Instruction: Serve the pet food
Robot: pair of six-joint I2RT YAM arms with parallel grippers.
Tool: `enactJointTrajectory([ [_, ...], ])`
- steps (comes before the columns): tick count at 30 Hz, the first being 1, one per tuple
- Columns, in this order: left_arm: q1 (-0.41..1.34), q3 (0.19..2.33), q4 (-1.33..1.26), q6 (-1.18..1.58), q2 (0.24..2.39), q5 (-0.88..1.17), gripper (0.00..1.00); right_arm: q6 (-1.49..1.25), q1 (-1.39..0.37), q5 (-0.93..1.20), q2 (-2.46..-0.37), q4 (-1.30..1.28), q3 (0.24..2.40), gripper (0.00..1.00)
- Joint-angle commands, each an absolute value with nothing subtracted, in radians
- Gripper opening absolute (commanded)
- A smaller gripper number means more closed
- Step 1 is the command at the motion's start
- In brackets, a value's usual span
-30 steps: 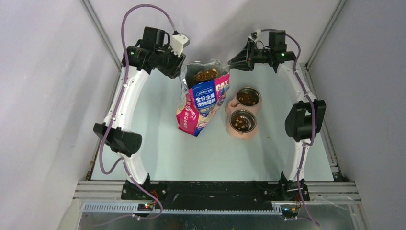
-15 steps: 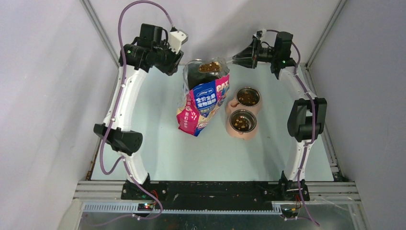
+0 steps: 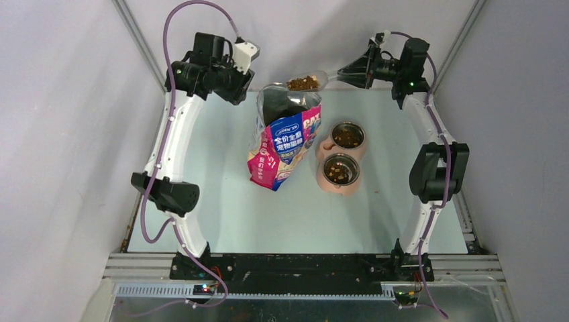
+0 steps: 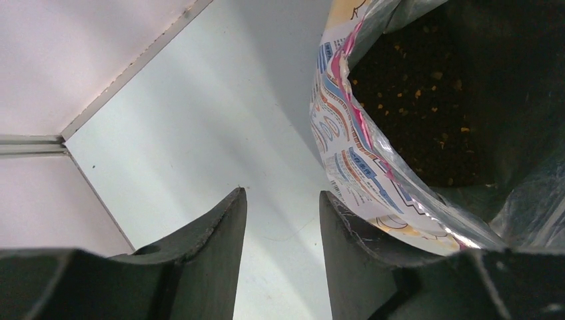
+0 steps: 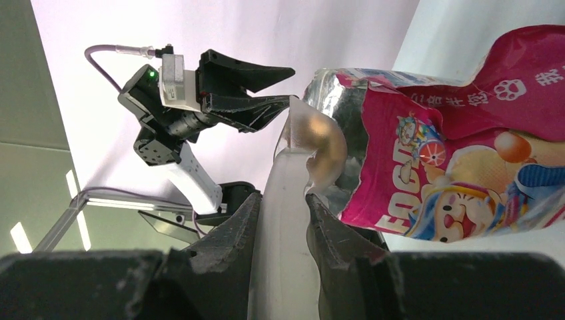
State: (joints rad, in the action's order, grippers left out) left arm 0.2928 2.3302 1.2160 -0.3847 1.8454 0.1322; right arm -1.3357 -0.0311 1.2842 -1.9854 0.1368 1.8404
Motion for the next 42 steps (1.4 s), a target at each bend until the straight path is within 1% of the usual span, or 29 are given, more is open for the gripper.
enactJointTrajectory([
  [1, 0.288, 2.377, 1.179, -0.376, 1.848, 0.098, 0.51, -1.35, 0.029, 1.304, -1.898, 0.179, 1.818, 0.0],
  [14, 0.29, 2.404, 1.159, -0.378, 1.885, 0.101, 0.53, -1.374, 0.2, 1.335, -1.778, 0.268, 1.619, 0.0],
  [25, 0.289, 2.375, 1.111, -0.348, 1.891, 0.153, 0.53, -1.348, 0.333, 1.339, -1.616, 0.312, 1.317, 0.0],
  [27, 0.288, 2.349, 1.09, -0.35, 1.881, 0.156, 0.53, -1.308, 0.347, 1.333, -1.582, 0.283, 1.272, 0.0],
  [35, 0.273, 2.283, 1.04, -0.309, 1.858, 0.188, 0.53, -1.06, 0.409, 1.293, -1.433, 0.03, 1.085, 0.0],
  [39, 0.264, 2.222, 1.008, -0.29, 1.829, 0.209, 0.52, -0.898, 0.445, 1.271, -1.37, -0.156, 1.001, 0.0],
  [42, 0.259, 2.19, 0.985, -0.278, 1.809, 0.217, 0.52, -0.817, 0.479, 1.26, -1.338, -0.208, 0.937, 0.0],
])
